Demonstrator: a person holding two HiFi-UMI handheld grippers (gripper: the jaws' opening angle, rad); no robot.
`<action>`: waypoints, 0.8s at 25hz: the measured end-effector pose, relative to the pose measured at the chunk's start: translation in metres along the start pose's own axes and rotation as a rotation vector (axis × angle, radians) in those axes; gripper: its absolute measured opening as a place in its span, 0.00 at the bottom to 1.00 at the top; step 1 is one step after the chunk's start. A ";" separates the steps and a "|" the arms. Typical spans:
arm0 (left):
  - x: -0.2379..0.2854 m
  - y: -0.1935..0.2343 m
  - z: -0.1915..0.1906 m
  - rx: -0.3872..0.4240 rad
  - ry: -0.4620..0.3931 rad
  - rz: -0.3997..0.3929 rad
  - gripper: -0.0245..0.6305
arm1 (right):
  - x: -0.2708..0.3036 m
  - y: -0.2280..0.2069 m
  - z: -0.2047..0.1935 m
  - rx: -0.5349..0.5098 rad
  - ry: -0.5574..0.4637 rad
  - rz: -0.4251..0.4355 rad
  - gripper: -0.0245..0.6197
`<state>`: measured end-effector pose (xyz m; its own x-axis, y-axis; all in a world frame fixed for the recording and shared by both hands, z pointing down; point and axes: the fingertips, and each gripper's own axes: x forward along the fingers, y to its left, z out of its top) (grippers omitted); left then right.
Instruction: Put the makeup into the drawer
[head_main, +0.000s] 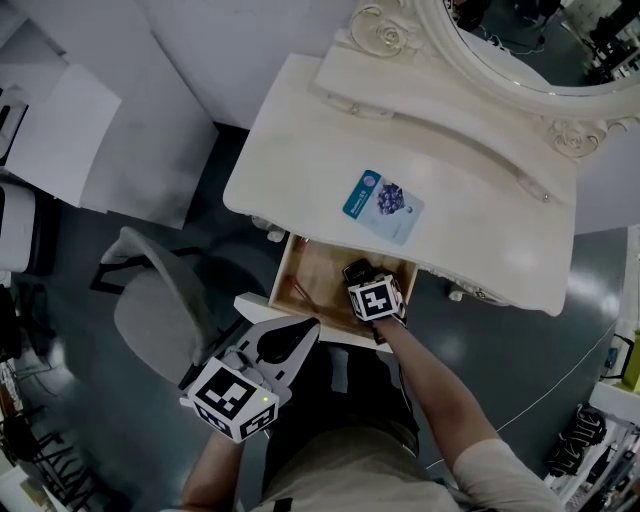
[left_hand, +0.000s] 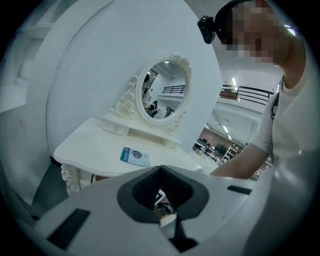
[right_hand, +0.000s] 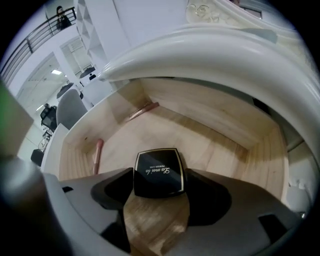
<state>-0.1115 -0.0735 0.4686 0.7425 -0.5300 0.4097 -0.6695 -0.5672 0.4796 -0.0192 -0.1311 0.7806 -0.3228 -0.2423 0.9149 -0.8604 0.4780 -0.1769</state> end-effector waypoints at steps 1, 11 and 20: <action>-0.001 0.000 0.000 0.001 -0.004 0.000 0.12 | -0.002 0.000 0.001 0.008 -0.008 0.005 0.53; -0.027 -0.005 0.011 0.035 -0.060 -0.004 0.12 | -0.077 0.018 0.031 0.025 -0.217 0.063 0.53; -0.049 -0.035 0.025 0.093 -0.100 -0.097 0.12 | -0.179 0.044 0.033 0.139 -0.411 0.084 0.53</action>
<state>-0.1249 -0.0435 0.4129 0.8006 -0.5279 0.2834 -0.5978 -0.6717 0.4376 -0.0119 -0.0945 0.5976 -0.4997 -0.5365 0.6800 -0.8603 0.3988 -0.3175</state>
